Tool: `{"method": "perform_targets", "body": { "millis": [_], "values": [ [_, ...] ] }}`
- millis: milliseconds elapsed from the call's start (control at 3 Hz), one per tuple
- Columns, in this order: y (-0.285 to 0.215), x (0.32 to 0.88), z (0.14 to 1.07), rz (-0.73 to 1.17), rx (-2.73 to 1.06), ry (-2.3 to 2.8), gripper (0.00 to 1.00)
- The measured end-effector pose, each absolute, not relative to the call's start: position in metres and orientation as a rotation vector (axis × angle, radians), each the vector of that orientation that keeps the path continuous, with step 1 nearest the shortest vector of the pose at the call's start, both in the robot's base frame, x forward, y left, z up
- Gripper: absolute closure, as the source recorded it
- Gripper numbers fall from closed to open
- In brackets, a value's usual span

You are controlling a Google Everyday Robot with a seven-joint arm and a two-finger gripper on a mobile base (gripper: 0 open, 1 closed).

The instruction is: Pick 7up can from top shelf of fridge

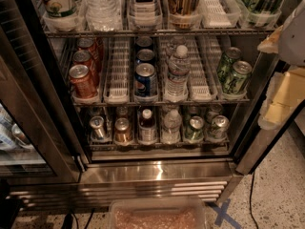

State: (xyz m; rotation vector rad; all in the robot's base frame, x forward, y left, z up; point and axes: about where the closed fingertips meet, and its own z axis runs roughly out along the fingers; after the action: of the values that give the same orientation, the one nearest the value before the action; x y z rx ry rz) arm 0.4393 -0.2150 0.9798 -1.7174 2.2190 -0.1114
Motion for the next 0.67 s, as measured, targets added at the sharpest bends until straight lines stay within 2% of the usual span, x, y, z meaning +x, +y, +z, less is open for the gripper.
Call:
{"method": "perform_targets", "body": {
  "millis": [667],
  "values": [
    [-0.2073, 0.4428, 0.9839, -0.097, -1.712, 2.191, 0.00]
  ]
}}
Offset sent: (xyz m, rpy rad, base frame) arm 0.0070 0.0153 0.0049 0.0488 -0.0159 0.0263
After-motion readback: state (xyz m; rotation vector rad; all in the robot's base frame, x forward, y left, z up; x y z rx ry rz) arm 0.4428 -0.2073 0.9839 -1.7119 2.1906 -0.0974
